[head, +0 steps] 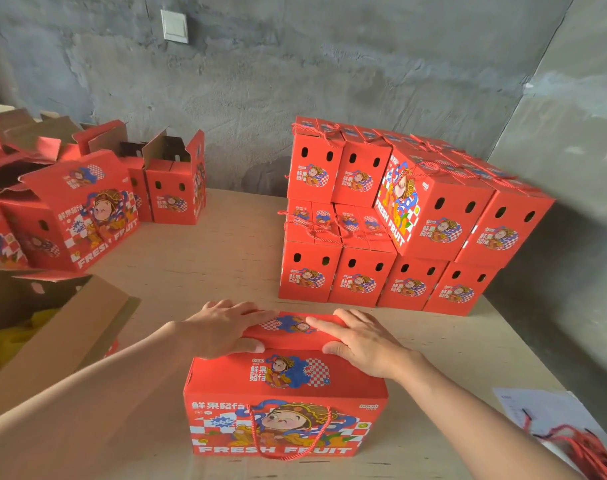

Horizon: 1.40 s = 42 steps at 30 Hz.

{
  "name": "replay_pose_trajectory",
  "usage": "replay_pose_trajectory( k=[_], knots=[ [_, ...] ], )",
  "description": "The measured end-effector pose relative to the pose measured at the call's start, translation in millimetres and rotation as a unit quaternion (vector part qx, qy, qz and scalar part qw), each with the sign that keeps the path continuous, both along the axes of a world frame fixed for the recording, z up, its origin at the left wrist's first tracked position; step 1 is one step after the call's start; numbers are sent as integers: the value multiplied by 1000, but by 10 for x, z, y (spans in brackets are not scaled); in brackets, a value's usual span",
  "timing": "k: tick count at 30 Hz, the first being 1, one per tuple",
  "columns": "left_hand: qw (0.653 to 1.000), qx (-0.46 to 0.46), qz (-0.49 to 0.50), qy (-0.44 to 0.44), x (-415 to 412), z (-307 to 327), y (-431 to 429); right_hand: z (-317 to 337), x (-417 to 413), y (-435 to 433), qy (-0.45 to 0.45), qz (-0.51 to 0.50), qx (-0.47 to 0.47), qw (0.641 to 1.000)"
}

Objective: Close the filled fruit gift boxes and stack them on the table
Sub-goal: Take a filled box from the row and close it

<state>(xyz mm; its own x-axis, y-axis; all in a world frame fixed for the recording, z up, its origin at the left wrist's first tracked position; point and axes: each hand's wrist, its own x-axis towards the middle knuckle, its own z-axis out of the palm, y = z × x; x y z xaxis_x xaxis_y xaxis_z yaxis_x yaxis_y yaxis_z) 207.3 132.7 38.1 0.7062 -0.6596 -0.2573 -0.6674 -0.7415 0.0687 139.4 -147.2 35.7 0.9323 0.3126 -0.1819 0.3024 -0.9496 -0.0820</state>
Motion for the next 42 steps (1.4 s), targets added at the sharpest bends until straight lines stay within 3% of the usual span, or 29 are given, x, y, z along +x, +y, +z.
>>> replay_pose_trajectory(
  k=[13,18,22,27,33,38,42],
  knots=[
    [999,4,-52,-9,37,-41,155,-48,-4,-85,12,8,28,1000],
    [998,-31,3,-46,-80,-220,80,-169,-14,-64,19,13,45,999],
    [998,15,46,-47,-34,-218,10,-133,71,-66,53,11,55,997],
    [991,20,96,-94,-341,-169,-114,-197,63,-123,6,8,158,987],
    [989,-52,83,-112,-1243,-297,-580,-225,75,-254,-25,-44,258,965],
    [986,-51,48,-152,-959,-225,-465,-244,-32,-185,-93,-116,194,970],
    [976,-92,178,-89,-503,-348,-512,-246,-214,-69,-109,-214,93,966]
  ],
)
